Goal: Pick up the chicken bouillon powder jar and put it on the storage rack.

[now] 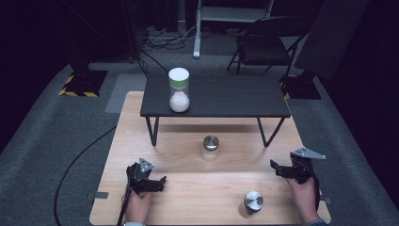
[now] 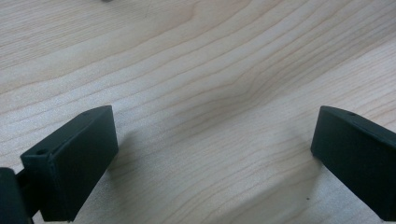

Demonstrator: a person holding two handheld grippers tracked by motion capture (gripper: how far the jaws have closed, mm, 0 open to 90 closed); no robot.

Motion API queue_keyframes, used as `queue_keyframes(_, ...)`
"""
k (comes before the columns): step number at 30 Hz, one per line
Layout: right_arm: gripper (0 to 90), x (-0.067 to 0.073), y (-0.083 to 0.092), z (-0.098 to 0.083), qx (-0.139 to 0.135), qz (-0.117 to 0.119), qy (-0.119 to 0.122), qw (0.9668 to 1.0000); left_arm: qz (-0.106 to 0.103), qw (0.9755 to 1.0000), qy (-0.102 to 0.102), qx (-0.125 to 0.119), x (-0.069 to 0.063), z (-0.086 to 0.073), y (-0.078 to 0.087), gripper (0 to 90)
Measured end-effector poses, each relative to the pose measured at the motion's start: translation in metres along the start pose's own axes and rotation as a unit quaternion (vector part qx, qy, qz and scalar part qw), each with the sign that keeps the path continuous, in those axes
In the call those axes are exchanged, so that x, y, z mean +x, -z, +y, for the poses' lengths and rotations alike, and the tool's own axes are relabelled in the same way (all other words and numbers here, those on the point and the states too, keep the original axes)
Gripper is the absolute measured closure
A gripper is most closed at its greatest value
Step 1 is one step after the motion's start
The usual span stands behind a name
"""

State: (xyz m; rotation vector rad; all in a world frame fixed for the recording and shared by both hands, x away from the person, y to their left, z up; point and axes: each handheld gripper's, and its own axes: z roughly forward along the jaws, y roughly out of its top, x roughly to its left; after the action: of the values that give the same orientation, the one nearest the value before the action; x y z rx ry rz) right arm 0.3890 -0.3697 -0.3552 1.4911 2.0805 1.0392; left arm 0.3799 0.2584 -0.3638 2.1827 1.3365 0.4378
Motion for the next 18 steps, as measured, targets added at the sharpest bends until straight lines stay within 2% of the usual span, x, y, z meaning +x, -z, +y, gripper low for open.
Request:
queue_keyframes(11, 3.8, 0.007, 0.023, 0.024, -0.027, 0.013, 0.005, 0.9995, -0.001, 1.0, -0.002, -0.001, 0.0, 0.0, 0.0, 0.4)
queue_keyframes(18, 3.9, 0.013, 0.027, 0.031, -0.034, 0.013, 0.011, 0.9993, -0.001, 1.0, -0.002, -0.001, 0.0, 0.0, 0.0, 0.4)
